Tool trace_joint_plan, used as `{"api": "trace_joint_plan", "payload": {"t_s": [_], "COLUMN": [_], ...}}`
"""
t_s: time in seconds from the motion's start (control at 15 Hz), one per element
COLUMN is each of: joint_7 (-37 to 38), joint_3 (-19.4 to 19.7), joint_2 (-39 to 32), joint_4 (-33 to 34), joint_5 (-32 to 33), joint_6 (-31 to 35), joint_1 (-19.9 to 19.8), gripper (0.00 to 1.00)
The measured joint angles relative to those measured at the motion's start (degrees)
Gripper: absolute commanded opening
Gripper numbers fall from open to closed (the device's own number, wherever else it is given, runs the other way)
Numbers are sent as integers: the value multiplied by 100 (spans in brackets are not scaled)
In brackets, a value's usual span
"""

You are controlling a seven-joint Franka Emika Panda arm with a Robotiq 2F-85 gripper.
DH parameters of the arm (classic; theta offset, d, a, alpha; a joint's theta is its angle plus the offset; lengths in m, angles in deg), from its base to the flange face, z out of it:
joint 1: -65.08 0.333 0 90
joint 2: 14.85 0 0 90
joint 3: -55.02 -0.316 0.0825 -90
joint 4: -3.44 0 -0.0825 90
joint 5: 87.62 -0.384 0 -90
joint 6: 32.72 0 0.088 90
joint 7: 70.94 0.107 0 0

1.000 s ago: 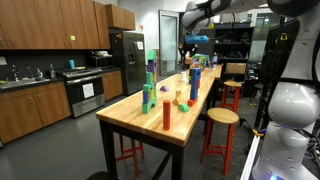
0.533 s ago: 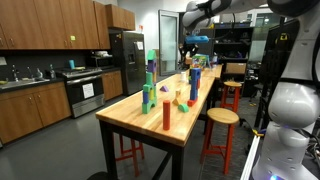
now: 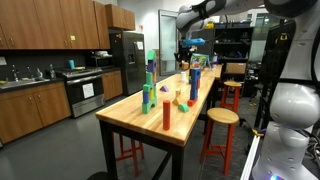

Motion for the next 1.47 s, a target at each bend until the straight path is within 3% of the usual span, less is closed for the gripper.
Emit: {"api": "trace_joint_plan", "payload": {"t_s": [0.33,1.0,1.47], "joint_7": [-478,-856,-1135], "joint_3": [-178,-274,-276], "joint_2": [-103,-330,-501], "joint_4": [-22,-146,-226], "joint_5": [89,79,-338], "joint_6": [-401,-500,-483], "joint_1": [170,268,277], "gripper": [16,16,16]}}
